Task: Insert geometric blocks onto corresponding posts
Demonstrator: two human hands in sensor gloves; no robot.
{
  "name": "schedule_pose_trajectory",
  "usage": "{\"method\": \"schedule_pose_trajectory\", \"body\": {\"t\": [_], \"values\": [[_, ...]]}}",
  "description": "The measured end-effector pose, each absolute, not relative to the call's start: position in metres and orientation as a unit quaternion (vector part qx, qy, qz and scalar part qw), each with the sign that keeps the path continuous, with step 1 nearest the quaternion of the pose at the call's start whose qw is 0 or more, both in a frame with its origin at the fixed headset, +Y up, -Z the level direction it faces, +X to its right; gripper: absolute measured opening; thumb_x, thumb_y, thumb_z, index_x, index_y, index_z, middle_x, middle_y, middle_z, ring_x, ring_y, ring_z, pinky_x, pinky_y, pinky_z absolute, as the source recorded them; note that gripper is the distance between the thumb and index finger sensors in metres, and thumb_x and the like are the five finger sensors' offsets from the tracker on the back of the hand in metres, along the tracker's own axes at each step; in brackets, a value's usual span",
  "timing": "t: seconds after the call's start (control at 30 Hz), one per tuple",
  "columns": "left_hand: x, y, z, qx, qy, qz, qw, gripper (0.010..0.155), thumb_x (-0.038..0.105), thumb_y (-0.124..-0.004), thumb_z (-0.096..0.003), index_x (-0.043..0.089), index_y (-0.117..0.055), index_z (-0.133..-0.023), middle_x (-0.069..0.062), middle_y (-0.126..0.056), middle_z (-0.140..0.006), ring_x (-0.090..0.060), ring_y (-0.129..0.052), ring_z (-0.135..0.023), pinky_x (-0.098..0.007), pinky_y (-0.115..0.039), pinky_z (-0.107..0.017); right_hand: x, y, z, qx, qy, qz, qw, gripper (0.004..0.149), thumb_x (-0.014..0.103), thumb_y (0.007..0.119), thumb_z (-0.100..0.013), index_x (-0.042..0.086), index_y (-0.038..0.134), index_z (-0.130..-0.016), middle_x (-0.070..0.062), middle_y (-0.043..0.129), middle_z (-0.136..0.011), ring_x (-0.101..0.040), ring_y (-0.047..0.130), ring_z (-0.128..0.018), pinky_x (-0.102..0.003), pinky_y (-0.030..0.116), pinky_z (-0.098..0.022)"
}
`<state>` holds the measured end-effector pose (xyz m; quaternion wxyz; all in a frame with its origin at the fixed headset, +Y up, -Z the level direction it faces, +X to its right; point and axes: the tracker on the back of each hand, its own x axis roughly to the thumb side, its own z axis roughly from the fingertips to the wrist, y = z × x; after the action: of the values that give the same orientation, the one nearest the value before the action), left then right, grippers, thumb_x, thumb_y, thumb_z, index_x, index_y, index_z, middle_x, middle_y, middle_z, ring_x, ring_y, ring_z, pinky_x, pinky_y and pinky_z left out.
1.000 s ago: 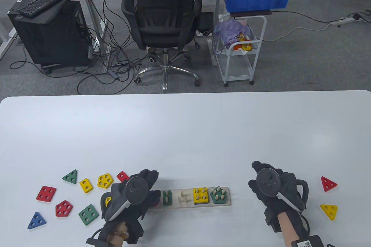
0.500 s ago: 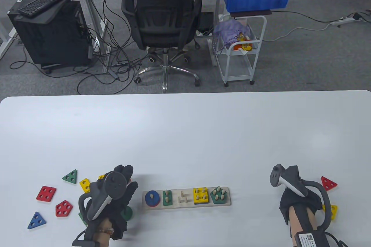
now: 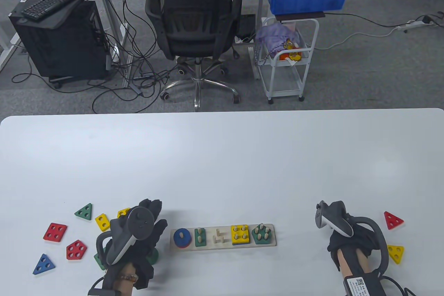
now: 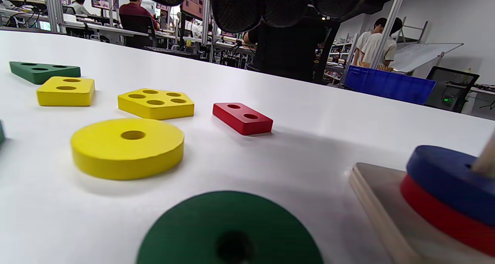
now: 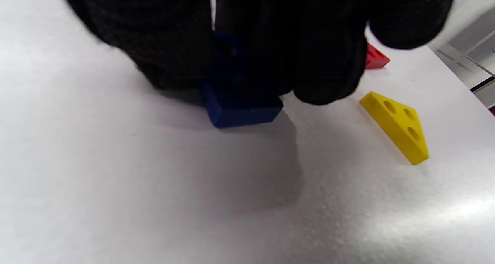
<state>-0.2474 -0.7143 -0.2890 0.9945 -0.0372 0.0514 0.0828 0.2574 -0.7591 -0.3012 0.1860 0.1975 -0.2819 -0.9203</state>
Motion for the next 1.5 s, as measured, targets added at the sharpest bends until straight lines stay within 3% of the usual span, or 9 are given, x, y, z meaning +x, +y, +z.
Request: {"method": "schedule_pose_trajectory", "body": {"t": [0.23, 0.4, 0.8, 0.93, 1.1, 1.27, 1.5], "values": [[-0.245, -0.716, -0.289, -0.04, 0.046, 0.088, 0.994, 0.066, 0.064, -0.065, -0.0397, 0.047, -0.057, -0.103, 0.014, -0.056, -0.117, -0.017, -0.065, -0.11, -0.054, -0.053, -0.081, 0.258, -0.756, -0.3, 0.192, -0.274, -0.926, 0.176, 0.061, 0.04, 0.09, -0.037, 0.013, 0.069, -0.087, -0.013, 0.087, -0.078, -0.035, 0.094, -0.062, -0.061, 0.072, -0.054], [-0.238, -0.712, -0.286, -0.042, 0.035, 0.13, 0.99, 0.066, 0.064, -0.065, -0.04, 0.047, -0.056, -0.103, 0.014, -0.056, -0.117, -0.017, -0.067, -0.109, -0.053, -0.055, -0.08, 0.249, -0.736, -0.297, 0.147, -0.212, -0.96, 0.111, 0.06, 0.04, 0.09, -0.036, 0.014, 0.071, -0.087, -0.012, 0.089, -0.077, -0.034, 0.096, -0.061, -0.06, 0.073, -0.052], [-0.186, -0.691, -0.273, -0.079, -0.061, 0.329, 0.939, 0.066, 0.064, -0.066, -0.0415, 0.045, -0.056, -0.104, 0.011, -0.06, -0.116, -0.017, -0.075, -0.103, -0.047, -0.063, -0.076, 0.152, -0.669, -0.263, -0.119, 0.088, -0.987, -0.066, 0.06, 0.043, 0.091, -0.034, 0.016, 0.073, -0.085, -0.01, 0.091, -0.075, -0.032, 0.098, -0.058, -0.06, 0.077, -0.049], [-0.16, -0.69, -0.277, -0.134, -0.09, 0.422, 0.892, 0.065, 0.061, -0.068, -0.0422, 0.042, -0.058, -0.104, 0.008, -0.068, -0.111, -0.015, -0.086, -0.093, -0.043, -0.07, -0.071, 0.126, -0.666, -0.249, -0.192, 0.164, -0.958, -0.135, 0.06, 0.043, 0.091, -0.034, 0.017, 0.072, -0.085, -0.009, 0.091, -0.075, -0.031, 0.099, -0.058, -0.059, 0.078, -0.048], [-0.133, -0.699, -0.28, -0.216, -0.111, 0.453, 0.858, 0.071, 0.066, -0.069, -0.0403, 0.036, -0.059, -0.104, 0.005, -0.076, -0.106, -0.016, -0.093, -0.085, -0.042, -0.075, -0.066, 0.104, -0.668, -0.237, -0.252, 0.217, -0.915, -0.229, 0.06, 0.044, 0.09, -0.034, 0.017, 0.071, -0.085, -0.009, 0.09, -0.075, -0.03, 0.099, -0.058, -0.058, 0.078, -0.048], [-0.124, -0.707, -0.279, -0.288, -0.134, 0.478, 0.819, 0.078, 0.072, -0.068, -0.0386, 0.032, -0.057, -0.105, 0.003, -0.078, -0.105, -0.017, -0.095, -0.083, -0.042, -0.077, -0.065, 0.09, -0.667, -0.228, -0.286, 0.246, -0.894, -0.241, 0.061, 0.044, 0.09, -0.035, 0.017, 0.07, -0.085, -0.009, 0.09, -0.076, -0.03, 0.098, -0.058, -0.058, 0.078, -0.048], [-0.117, -0.711, -0.276, -0.323, -0.145, 0.521, 0.777, 0.071, 0.062, -0.073, -0.042, 0.028, -0.06, -0.103, 0.002, -0.082, -0.1, -0.014, -0.098, -0.08, -0.041, -0.078, -0.063, 0.082, -0.669, -0.223, -0.307, 0.272, -0.886, -0.216, 0.061, 0.044, 0.091, -0.034, 0.017, 0.07, -0.085, -0.008, 0.089, -0.076, -0.029, 0.098, -0.058, -0.057, 0.078, -0.048]]}}
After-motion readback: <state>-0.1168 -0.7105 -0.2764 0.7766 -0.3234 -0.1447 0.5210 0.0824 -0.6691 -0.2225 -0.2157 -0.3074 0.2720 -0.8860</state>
